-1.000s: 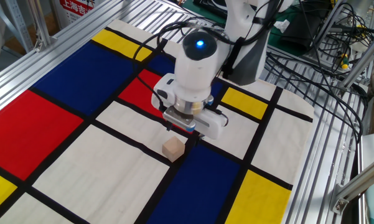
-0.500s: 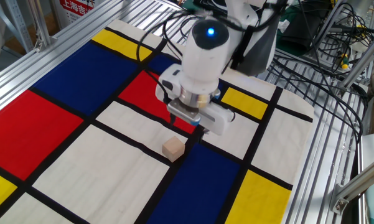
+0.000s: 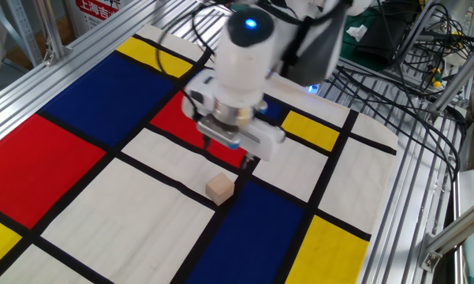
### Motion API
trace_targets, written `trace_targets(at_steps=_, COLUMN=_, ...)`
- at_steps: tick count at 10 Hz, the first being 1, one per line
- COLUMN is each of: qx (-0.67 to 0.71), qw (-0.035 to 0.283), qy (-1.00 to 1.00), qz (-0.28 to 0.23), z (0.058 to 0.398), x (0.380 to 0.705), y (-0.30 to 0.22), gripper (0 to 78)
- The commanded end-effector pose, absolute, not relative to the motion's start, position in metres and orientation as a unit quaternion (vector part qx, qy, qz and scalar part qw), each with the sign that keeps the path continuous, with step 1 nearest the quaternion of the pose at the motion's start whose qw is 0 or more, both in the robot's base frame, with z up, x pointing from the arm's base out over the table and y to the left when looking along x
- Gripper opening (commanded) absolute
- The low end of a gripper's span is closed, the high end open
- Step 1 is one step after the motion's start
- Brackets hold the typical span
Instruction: Pick up the small block on the left and move it to the right
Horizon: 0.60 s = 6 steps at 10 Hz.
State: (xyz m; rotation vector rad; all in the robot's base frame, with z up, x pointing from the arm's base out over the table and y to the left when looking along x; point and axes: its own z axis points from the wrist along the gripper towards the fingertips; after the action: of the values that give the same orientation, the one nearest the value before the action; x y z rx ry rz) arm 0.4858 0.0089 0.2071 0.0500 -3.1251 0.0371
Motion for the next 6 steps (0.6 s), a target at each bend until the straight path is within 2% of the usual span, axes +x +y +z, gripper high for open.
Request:
trace_targets(at_steps=1, qx=0.056, qw=0.041, qy=-0.997, qz=0.014, z=0.238, x=0.498, y=-0.032, gripper=77.4)
trace_targets(at_steps=3, qx=0.061, qw=0.054, qy=-0.997, qz=0.017, z=0.252, x=0.494, y=-0.039, gripper=77.4)
trace_targets(at_steps=6, qx=0.056, qw=0.048, qy=-0.997, qz=0.021, z=0.257, x=0.493, y=-0.044, gripper=77.4)
